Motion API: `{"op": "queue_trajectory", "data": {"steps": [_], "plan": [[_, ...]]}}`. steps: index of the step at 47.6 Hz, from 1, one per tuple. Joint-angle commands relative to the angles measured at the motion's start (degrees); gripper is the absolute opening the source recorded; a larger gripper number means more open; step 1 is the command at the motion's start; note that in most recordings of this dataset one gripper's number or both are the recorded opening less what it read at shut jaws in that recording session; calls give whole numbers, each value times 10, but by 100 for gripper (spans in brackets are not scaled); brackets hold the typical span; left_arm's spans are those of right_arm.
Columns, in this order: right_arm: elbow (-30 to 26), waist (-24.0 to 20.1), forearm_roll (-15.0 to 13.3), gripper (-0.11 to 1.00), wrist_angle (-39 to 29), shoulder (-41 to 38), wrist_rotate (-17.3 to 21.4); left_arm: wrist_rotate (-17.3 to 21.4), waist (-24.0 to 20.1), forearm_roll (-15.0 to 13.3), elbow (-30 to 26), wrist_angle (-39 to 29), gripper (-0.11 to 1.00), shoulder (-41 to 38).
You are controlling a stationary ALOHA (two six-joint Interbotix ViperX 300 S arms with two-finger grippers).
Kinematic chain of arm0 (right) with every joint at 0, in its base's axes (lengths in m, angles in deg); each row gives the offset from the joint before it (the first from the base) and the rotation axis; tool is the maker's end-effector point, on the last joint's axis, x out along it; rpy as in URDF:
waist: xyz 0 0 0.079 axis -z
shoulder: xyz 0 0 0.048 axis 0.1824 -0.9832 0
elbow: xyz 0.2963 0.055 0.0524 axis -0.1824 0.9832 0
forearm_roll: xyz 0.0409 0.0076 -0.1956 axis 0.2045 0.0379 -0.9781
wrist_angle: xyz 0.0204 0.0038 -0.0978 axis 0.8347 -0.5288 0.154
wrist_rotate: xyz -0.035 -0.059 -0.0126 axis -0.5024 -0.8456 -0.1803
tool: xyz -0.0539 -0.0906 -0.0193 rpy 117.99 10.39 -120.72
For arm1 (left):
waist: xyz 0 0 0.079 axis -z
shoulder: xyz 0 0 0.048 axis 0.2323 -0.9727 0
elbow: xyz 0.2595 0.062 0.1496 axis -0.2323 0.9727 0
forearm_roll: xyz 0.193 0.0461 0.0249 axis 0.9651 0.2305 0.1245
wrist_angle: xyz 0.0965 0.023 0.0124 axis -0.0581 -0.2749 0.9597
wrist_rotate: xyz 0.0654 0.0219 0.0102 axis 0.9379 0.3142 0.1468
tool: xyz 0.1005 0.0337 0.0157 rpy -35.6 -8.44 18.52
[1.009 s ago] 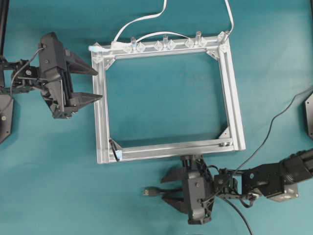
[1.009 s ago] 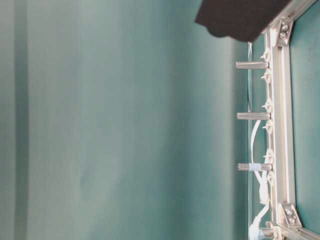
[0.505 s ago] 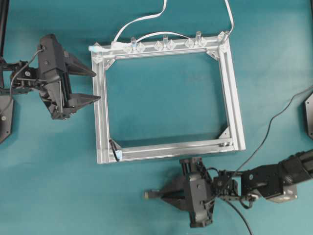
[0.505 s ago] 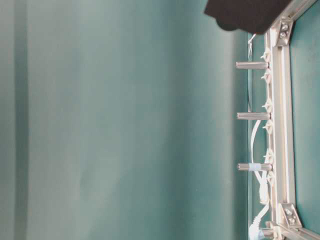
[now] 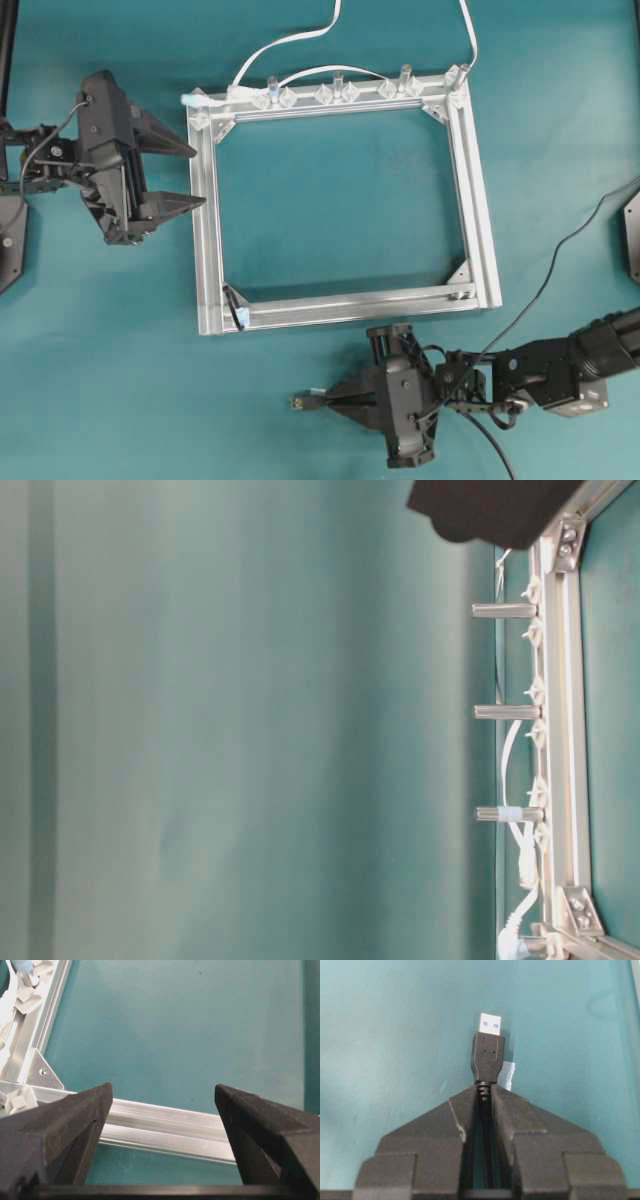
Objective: Insert the wire through the string loop located on the left side.
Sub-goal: 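Lower the right gripper and grasp the USB cable just behind the plug, then lift the USB plug and carry it left toward the zip-tie loop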
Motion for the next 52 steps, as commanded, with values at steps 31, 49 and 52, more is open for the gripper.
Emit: {"op": "queue_trajectory", "data": {"steps": [31,49,52], "plan": [[-2,11,1,10,-24,55,-17,-5,9,0,-11,3,89,5],[-2,40,1,10,-109,128,-98,-6,16,0,-15,3,89,6],[-2,45,0,10,-116,134,-102,-6,18,0,-17,1,89,6]]}}
